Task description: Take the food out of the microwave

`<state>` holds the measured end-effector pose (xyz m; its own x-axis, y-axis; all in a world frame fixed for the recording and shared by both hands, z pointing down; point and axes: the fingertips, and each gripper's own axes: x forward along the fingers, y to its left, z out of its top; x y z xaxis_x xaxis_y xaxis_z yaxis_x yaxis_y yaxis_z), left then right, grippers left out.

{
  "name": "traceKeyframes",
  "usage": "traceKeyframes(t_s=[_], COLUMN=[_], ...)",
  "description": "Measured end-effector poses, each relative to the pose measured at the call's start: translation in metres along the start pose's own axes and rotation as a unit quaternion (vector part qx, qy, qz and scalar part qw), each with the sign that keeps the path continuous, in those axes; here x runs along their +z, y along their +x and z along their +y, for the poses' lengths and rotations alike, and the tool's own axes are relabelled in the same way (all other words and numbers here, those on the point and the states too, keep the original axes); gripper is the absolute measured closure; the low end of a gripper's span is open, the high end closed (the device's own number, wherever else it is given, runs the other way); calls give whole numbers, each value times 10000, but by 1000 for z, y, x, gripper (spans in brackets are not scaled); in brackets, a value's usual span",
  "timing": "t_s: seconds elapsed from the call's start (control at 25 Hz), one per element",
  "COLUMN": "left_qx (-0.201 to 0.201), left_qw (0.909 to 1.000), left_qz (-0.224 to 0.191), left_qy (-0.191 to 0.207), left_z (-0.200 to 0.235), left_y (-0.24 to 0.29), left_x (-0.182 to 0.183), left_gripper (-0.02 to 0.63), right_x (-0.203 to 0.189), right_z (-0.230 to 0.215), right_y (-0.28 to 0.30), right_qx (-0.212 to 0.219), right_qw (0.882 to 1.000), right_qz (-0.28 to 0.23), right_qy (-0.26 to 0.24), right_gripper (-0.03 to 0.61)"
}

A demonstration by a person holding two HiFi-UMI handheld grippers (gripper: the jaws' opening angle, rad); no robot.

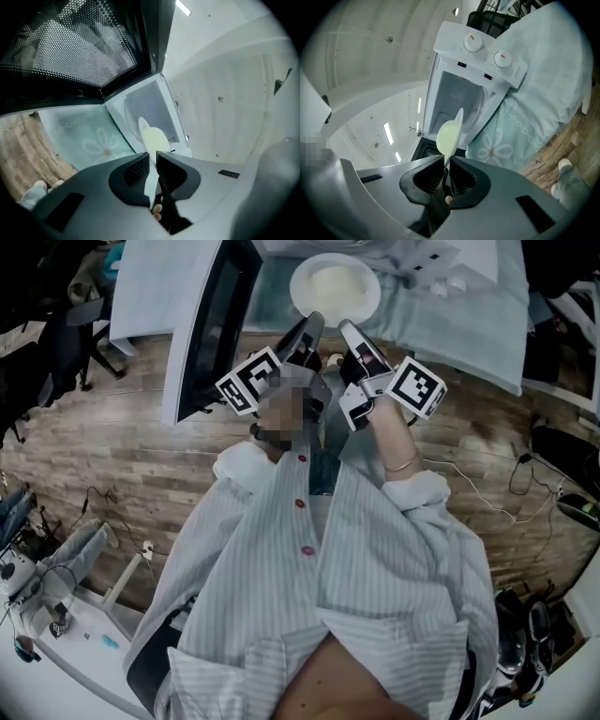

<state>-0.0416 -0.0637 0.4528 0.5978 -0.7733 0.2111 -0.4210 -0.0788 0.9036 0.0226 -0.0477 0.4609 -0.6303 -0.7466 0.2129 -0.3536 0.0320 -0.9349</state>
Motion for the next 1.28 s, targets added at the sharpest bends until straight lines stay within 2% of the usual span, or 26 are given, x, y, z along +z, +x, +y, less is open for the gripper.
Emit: traceKeyframes(t_s=[0.16, 0.28, 0.64, 1.28], left_qx=[-107, -153, -314, -538], left_qw=[9999, 9998, 9995, 9983], left_qz=[8, 47, 5, -228], left_qy=[55, 82, 16, 37], left_z=[-19, -37, -76, -98], left_y=[-4, -5, -4, -14], left_x=[-2, -9, -25, -19], left_gripper=[563, 563, 565, 565], right_x=[9, 16, 36, 39], right_z=[19, 27, 46, 70], right_y=[-10, -26, -58, -65], right_qx=[324, 381, 568, 848], right_qw=[9985, 9979, 9973, 9947], right_qz=[-61, -97, -63, 94], right_qy=[-438, -510, -471, -573], right_gripper=[520, 520, 520, 520])
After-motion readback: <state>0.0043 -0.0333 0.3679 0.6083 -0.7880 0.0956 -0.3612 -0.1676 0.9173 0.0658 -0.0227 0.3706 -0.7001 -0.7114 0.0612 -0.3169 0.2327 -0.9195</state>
